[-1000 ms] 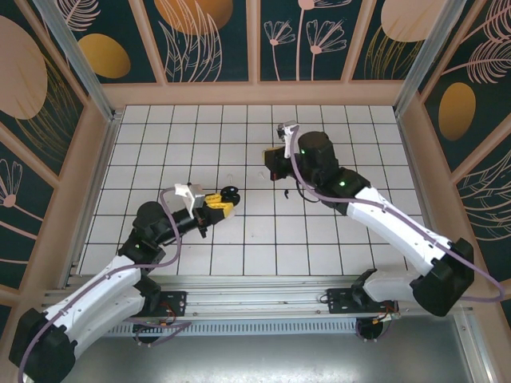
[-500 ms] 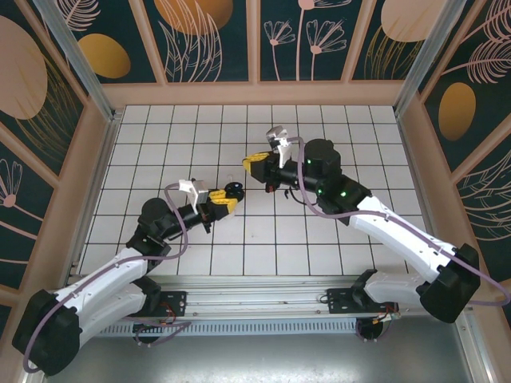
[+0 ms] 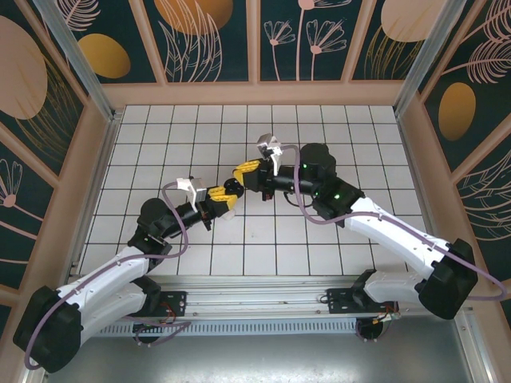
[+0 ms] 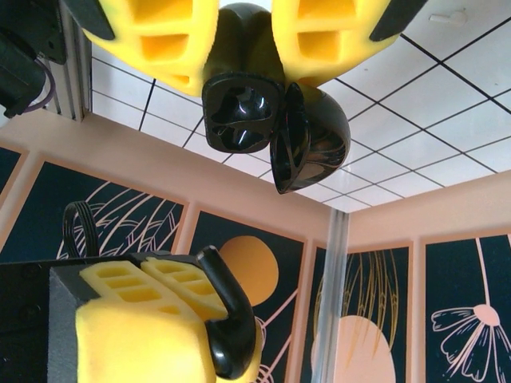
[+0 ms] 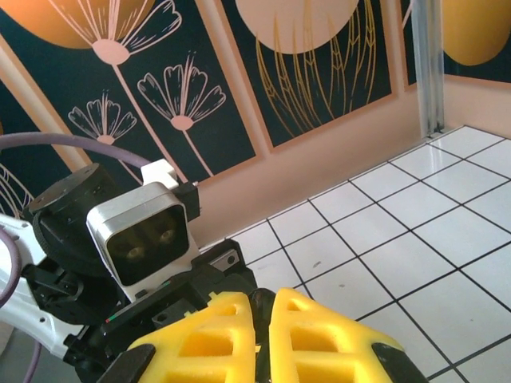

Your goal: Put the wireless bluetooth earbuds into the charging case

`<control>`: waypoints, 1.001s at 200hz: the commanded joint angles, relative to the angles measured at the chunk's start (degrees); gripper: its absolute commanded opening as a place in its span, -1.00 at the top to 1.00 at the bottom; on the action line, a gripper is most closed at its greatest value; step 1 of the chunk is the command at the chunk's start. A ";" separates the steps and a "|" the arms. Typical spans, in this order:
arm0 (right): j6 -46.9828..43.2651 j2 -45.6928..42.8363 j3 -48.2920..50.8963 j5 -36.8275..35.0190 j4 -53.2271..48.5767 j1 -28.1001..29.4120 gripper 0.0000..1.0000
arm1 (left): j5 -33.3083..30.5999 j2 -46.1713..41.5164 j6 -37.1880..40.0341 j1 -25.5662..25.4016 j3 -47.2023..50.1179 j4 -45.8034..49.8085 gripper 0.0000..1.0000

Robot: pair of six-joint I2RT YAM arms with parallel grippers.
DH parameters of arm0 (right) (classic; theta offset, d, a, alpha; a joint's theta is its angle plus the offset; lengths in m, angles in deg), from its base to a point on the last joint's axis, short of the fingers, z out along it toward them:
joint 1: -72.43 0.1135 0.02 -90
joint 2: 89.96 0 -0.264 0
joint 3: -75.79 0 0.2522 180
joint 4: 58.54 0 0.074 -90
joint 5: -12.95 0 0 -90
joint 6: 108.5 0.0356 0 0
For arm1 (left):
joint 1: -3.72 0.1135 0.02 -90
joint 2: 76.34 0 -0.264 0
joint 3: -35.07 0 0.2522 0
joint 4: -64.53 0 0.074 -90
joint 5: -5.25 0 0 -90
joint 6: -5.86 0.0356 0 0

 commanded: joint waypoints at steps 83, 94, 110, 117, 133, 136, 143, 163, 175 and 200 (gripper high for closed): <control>-6.60 2.72 -1.33 2.57 1.59 2.32 0.77 | -1.62 -0.15 1.33 -0.19 -2.71 -2.69 1.00; -7.11 2.61 -1.22 2.00 1.27 2.50 0.78 | -1.94 -0.49 1.36 -0.17 -2.71 -2.69 1.00; -8.12 2.35 -0.63 0.65 1.02 2.77 0.78 | -2.37 -0.89 1.36 -0.19 -2.71 -2.69 1.00; -8.52 2.22 -0.39 0.01 1.08 2.89 0.78 | -2.47 -1.06 1.40 -0.15 -2.72 -2.58 1.00; -9.16 1.99 0.09 -1.66 1.19 3.28 0.78 | -2.77 -1.32 1.49 -0.22 -2.75 -2.43 1.00; -9.21 1.99 0.10 -2.00 1.19 3.36 0.78 | -2.82 -1.33 1.49 -0.18 -2.71 -2.42 1.00; -9.42 1.97 0.05 -2.87 1.13 3.63 0.78 | -2.90 -1.42 1.50 -0.17 -2.70 -2.42 1.00; -9.86 1.99 -0.11 -5.31 0.99 4.33 0.78 | -2.94 -1.50 1.31 -0.17 -2.83 -2.34 1.00; -10.05 2.02 -0.16 -6.58 0.93 4.84 0.78 | -3.12 -1.59 1.31 -0.23 -2.87 -2.34 1.00; -10.30 1.75 -0.16 -8.65 1.08 5.76 0.78 | -3.39 -1.78 1.40 -0.18 -2.88 -2.08 1.00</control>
